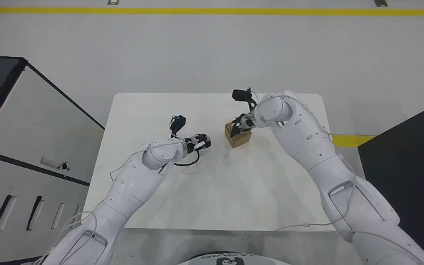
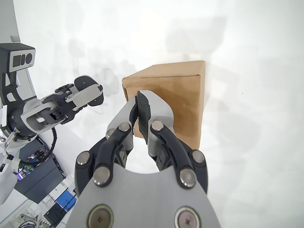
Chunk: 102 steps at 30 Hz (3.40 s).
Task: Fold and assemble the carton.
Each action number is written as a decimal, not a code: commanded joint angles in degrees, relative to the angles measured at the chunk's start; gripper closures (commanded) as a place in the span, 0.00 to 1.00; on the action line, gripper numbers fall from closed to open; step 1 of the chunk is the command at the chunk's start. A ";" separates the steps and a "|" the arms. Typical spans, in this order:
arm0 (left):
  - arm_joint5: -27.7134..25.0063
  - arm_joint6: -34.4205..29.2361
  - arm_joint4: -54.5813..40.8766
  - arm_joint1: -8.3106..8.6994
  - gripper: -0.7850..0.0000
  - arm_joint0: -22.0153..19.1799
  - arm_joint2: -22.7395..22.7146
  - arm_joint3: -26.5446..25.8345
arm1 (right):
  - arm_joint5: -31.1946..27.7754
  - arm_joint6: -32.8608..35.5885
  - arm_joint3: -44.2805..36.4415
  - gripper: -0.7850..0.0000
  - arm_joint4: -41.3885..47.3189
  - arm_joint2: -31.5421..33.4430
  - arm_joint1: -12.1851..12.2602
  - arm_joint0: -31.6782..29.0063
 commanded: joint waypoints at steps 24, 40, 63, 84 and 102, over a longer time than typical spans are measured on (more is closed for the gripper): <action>0.00 0.00 0.00 0.00 1.00 0.00 0.00 0.00 | 0.62 -0.33 0.37 1.00 0.15 -0.42 -0.29 0.11; 0.00 0.00 0.00 0.00 1.00 0.00 0.00 0.00 | 1.01 -0.65 0.03 1.00 0.42 -0.47 -0.45 0.23; 0.00 0.00 0.00 0.00 1.00 0.00 0.00 0.00 | 1.37 -0.14 -6.64 0.23 2.35 4.95 1.50 -3.10; 0.00 0.00 0.00 0.00 1.00 0.00 0.00 0.00 | -1.56 1.21 -27.27 0.00 24.95 35.88 8.40 -23.19; -9.10 1.48 9.78 0.72 0.00 1.76 1.49 -3.18 | -1.32 -0.52 -26.25 0.00 28.43 36.85 8.85 -24.60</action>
